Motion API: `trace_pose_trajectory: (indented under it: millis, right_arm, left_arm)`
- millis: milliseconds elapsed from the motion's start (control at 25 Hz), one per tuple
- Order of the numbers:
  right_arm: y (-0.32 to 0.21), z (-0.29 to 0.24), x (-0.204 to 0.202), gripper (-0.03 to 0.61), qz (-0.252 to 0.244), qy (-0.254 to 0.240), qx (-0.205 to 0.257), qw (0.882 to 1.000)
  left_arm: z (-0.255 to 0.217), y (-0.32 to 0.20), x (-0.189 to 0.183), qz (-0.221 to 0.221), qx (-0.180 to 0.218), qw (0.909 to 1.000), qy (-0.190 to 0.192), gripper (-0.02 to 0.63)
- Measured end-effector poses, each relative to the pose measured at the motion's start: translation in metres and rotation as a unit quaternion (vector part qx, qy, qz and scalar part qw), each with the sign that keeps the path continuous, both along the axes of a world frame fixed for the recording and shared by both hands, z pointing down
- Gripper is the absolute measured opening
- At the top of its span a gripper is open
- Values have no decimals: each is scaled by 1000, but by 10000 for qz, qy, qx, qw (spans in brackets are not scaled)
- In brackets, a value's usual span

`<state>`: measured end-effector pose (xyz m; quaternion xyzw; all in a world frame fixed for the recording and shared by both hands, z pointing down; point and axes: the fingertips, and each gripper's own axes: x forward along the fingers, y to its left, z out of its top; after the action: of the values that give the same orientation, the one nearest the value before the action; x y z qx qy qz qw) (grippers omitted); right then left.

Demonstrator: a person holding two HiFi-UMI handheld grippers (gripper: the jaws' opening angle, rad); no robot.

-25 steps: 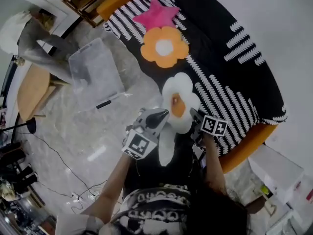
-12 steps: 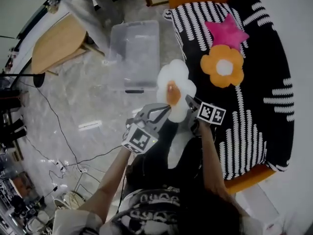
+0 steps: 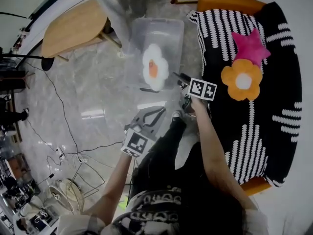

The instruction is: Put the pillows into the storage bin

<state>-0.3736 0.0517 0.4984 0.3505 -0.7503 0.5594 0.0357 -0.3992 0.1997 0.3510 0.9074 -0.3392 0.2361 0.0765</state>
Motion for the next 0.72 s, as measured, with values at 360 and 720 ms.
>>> trace_pose_trajectory:
  millis: [360, 720]
  right_arm:
    - [33, -4, 51, 244, -194, 828, 282, 9960]
    - [52, -12, 203, 241, 876, 1099, 190, 9899]
  left_arm:
    - [-5, -16, 39, 694, -11, 9975, 132, 5]
    - [-20, -39, 150, 1624, 140, 9862, 295, 5]
